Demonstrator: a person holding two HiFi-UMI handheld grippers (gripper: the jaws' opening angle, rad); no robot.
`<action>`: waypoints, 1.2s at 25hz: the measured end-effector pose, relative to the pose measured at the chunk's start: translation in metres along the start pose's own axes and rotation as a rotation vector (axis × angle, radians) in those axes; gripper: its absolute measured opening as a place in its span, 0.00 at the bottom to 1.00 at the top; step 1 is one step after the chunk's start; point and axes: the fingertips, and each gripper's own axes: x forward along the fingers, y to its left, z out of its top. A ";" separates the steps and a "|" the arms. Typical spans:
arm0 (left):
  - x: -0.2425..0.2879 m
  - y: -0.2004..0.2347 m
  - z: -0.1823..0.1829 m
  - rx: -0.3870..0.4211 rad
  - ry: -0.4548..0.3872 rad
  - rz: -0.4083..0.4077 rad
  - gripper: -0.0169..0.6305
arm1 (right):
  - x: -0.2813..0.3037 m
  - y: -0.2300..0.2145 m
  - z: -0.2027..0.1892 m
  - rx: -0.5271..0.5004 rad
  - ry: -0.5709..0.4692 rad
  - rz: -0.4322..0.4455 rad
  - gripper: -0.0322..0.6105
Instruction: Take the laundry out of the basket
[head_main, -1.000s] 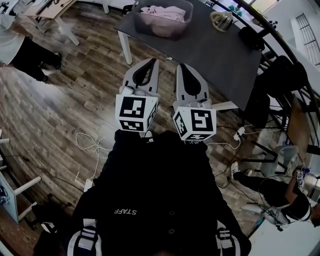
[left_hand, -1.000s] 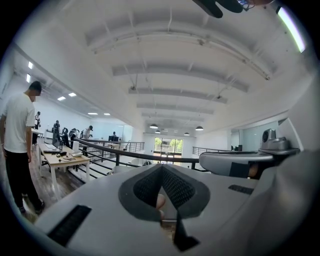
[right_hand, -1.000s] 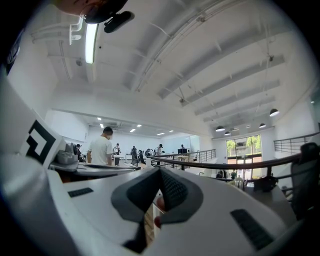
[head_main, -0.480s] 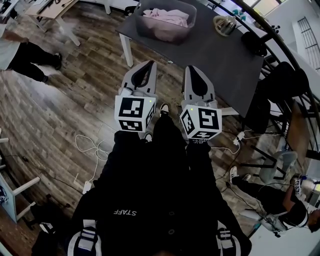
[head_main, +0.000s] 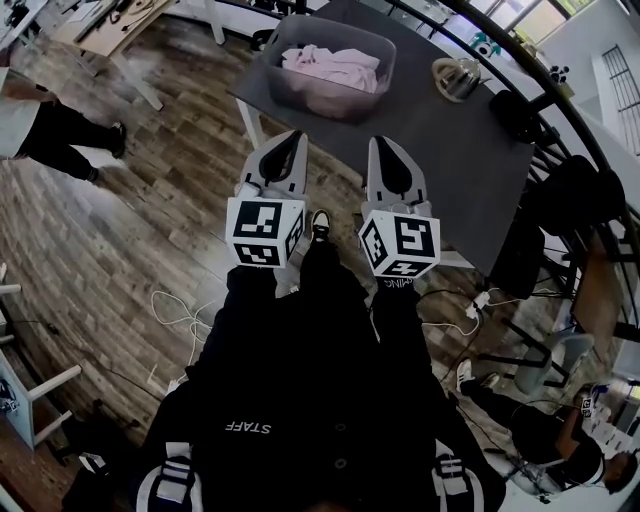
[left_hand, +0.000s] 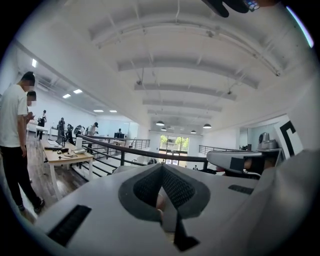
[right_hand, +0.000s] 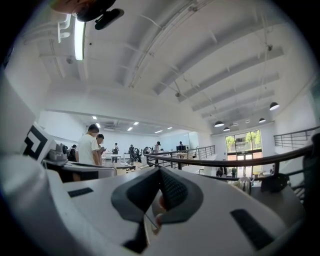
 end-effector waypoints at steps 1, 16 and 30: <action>0.015 0.004 0.001 -0.001 0.003 0.003 0.03 | 0.014 -0.009 0.001 0.001 0.002 0.003 0.07; 0.238 0.053 0.023 -0.012 0.049 0.042 0.03 | 0.216 -0.117 0.005 0.019 0.038 0.106 0.07; 0.282 0.093 0.004 -0.034 0.128 0.109 0.03 | 0.275 -0.141 -0.022 0.047 0.129 0.158 0.07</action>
